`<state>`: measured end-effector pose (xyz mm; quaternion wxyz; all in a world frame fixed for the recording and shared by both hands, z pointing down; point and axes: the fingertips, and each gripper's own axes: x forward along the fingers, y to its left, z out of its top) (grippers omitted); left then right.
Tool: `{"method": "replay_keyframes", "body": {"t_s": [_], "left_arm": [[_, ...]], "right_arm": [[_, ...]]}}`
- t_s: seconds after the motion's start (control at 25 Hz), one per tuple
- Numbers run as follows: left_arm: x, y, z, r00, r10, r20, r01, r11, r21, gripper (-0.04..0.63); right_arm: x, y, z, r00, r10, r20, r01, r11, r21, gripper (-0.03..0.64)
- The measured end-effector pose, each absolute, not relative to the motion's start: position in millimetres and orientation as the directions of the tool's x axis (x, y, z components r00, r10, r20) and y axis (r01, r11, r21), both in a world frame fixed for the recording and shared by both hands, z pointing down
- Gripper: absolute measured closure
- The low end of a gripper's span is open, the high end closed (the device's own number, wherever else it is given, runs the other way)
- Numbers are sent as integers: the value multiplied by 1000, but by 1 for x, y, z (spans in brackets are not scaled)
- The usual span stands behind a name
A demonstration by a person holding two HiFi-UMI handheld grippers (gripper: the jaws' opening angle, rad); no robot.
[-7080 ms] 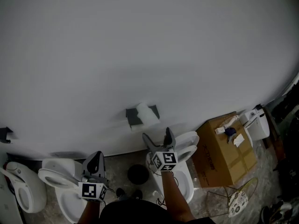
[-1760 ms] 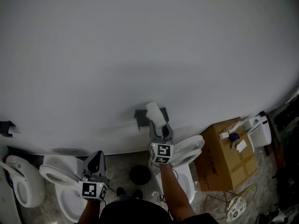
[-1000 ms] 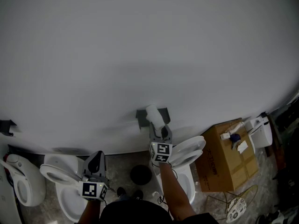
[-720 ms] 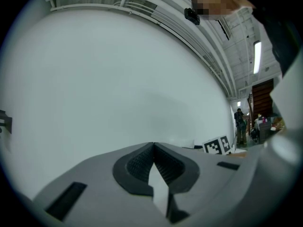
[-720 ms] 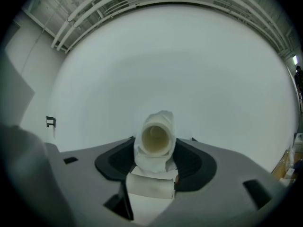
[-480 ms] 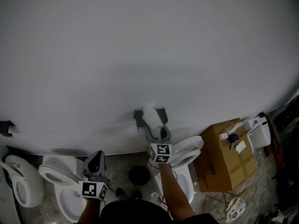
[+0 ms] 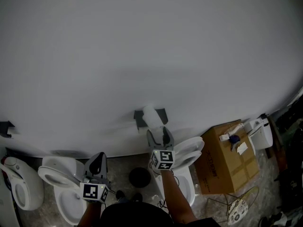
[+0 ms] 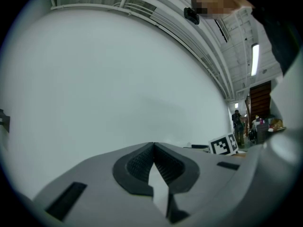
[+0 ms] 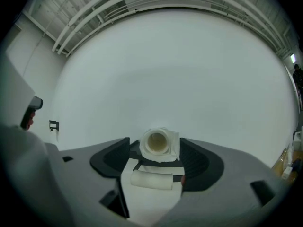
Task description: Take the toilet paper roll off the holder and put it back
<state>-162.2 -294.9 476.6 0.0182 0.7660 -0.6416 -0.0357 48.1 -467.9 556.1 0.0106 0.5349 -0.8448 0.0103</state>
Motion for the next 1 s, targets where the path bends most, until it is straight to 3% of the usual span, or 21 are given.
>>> {"method": "replay_keyframes", "body": {"t_s": [0.36, 0.72, 1.0], "left_arm": [[-157, -290, 473, 189, -981, -44, -979, -192, 75, 592], [-150, -289, 475, 212, -976, -44, -973, -215, 80, 592], [-146, -286, 473, 226, -973, -53, -971, -230, 69, 592]], "right_arm": [[60, -426, 546, -404, -915, 13, -915, 404, 0, 309], [76, -379, 516, -398, -915, -61, -917, 397, 30, 465], [81, -350, 503, -381, -921, -80, -925, 380, 34, 546]]}}
